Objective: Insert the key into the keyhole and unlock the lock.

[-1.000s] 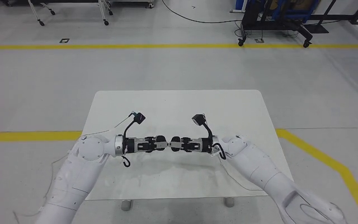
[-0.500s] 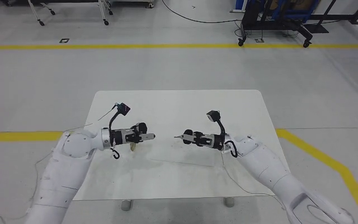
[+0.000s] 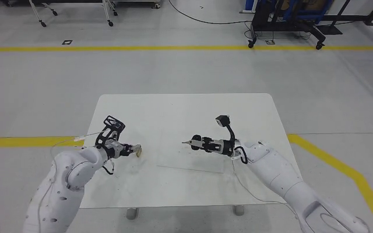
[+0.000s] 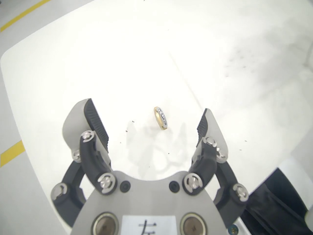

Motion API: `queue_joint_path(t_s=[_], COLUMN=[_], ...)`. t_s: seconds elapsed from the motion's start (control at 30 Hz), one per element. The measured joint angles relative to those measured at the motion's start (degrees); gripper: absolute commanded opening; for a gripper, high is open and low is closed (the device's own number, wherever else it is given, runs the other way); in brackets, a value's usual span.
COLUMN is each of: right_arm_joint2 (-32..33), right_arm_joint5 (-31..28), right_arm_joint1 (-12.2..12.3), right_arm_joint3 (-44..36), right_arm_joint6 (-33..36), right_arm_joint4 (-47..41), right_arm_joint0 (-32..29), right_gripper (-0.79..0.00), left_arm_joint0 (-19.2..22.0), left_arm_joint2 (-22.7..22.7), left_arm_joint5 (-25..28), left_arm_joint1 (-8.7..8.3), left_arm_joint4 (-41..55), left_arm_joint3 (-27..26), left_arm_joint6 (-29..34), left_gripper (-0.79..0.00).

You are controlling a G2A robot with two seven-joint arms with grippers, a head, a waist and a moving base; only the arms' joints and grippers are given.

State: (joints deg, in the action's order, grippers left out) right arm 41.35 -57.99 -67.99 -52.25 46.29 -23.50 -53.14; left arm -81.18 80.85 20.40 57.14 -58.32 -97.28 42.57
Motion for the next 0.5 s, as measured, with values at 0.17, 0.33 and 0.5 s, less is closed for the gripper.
queue_joint_path(t_s=[0.17, 0.33, 0.5], right_arm_joint2=[0.0, 0.0, 0.0], right_arm_joint5=[0.0, 0.0, 0.0], right_arm_joint1=[0.0, 0.0, 0.0], right_arm_joint3=[0.0, 0.0, 0.0], right_arm_joint6=[0.0, 0.0, 0.0], right_arm_joint4=[0.0, 0.0, 0.0], right_arm_joint0=[0.0, 0.0, 0.0], right_gripper=[-0.785, -0.785, -0.785], left_arm_joint0=[2.5, 4.1, 4.5], left_arm_joint2=[-5.4, -7.0, -7.1], left_arm_joint5=[-4.6, -3.9, -2.6], left_arm_joint1=[0.96, 1.29, 1.28], left_arm_joint4=[-2.9, -1.7, -1.0], left_arm_joint3=[3.7, 5.5, 5.8], left_arm_joint6=[-0.2, 0.7, 1.7], left_gripper=[-0.514, -0.582, -0.566])
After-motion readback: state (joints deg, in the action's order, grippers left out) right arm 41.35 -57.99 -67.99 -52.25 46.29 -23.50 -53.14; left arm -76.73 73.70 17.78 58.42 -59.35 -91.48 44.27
